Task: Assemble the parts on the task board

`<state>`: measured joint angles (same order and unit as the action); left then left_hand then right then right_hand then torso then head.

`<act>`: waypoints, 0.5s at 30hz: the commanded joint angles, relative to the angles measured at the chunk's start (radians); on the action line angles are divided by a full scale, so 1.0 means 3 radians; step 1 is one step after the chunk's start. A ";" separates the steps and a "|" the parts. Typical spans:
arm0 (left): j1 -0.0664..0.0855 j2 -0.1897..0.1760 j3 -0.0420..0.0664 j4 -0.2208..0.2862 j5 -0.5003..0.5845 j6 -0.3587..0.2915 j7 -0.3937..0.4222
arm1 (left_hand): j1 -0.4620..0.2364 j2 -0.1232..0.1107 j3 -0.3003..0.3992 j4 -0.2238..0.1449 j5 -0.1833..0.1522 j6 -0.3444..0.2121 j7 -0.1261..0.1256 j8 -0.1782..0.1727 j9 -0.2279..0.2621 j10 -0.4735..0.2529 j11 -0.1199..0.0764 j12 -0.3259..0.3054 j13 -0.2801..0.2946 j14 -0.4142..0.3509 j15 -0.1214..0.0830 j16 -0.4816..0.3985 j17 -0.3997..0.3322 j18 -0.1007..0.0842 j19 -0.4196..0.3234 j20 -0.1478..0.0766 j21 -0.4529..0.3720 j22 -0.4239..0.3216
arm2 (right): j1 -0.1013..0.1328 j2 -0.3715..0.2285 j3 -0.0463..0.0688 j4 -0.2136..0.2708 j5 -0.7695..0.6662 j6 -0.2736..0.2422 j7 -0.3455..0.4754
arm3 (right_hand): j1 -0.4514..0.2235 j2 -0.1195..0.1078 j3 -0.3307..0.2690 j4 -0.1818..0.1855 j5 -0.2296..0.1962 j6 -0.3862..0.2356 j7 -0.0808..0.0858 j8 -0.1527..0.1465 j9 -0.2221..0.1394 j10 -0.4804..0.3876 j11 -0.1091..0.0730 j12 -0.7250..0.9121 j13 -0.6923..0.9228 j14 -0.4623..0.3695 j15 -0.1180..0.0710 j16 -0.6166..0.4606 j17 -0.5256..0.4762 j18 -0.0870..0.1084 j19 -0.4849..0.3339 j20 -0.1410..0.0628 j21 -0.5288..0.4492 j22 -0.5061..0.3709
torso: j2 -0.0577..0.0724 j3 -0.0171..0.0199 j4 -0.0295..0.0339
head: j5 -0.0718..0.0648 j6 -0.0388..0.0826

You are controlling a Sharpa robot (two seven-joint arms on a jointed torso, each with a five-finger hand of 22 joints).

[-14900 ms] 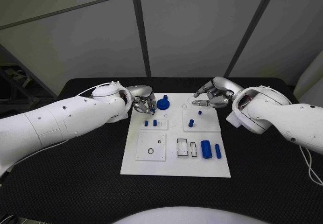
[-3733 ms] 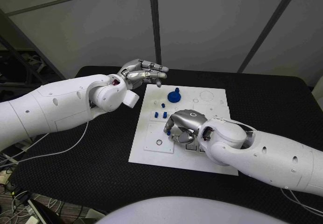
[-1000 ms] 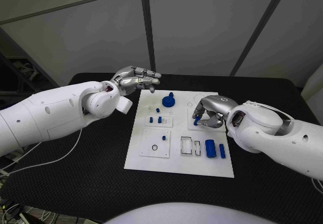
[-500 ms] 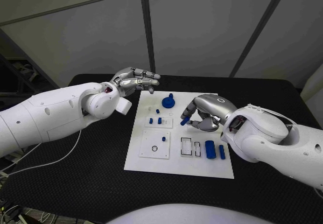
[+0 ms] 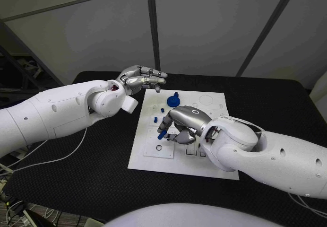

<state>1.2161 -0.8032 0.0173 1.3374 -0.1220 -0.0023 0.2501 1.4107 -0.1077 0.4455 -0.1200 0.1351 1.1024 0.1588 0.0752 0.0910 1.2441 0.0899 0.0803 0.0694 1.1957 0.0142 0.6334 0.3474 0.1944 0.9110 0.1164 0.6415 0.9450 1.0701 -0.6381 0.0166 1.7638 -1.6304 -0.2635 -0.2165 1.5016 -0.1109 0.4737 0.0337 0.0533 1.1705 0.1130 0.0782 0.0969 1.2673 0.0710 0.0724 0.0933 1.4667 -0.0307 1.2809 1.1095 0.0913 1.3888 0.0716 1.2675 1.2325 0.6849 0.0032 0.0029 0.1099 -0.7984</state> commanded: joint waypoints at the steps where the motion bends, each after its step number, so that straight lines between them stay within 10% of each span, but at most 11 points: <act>1: 0.0006 0.0007 0.0003 0.0001 0.0014 0.0038 0.0008 | -0.0026 0.0011 -0.0009 -0.0003 -0.0016 -0.0008 0.0011 -0.0020 -0.0005 -0.0002 0.0011 -0.0011 0.0001 0.0018 0.0008 -0.0019 -0.0004 -0.0043 -0.0015 0.0018 -0.0012 -0.0004 | -0.0009 0.0048 -0.0021 -0.0059 0.0016 0.0067 0.0133 | -0.0024 0.0002 0.0022 -0.0005 0.0015 -0.0003 0.0010 -0.0010 0.0004 0.0106 -0.0078 -0.0008 0.0003 0.0080 -0.0016 0.0024 0.0012 -0.0042 0.0023 0.0000 0.0025 0.0013 | 0.0000 0.0004 -0.0003 | 0.0012 -0.0012; 15: 0.0006 0.0015 0.0003 -0.0003 0.0014 0.0046 0.0003 | -0.0026 0.0011 -0.0009 -0.0003 -0.0016 -0.0008 0.0011 -0.0020 -0.0005 -0.0002 0.0011 -0.0011 0.0001 0.0018 0.0008 -0.0019 -0.0004 -0.0043 -0.0015 0.0018 -0.0012 -0.0004 | -0.0069 0.0171 -0.0064 -0.0225 -0.0088 0.0194 0.0127 | -0.0032 0.0002 0.0030 -0.0008 0.0015 -0.0003 0.0011 -0.0013 0.0004 0.0106 -0.0076 -0.0012 0.0003 0.0081 -0.0015 0.0028 0.0016 -0.0043 0.0025 0.0001 0.0031 0.0019 | -0.0001 0.0007 -0.0003 | 0.0040 -0.0044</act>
<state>1.2165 -0.8003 0.0174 1.3362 -0.1219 -0.0007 0.2487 1.4107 -0.1077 0.4455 -0.1200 0.1350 1.1024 0.1588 0.0752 0.0910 1.2442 0.0898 0.0803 0.0694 1.1957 0.0142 0.6334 0.3475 0.1944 0.9110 0.1164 0.6415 0.9451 1.0483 -0.5884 -0.0027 1.6975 -1.6401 -0.2271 -0.1922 1.5006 -0.1113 0.4770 0.0303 0.0519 1.1701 0.1129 0.0770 0.0969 1.2673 0.0710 0.0715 0.0927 1.4667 -0.0306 1.2843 1.1132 0.0847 1.3888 0.0716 1.2731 1.2374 0.6848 0.0049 0.0020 0.1209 -0.8106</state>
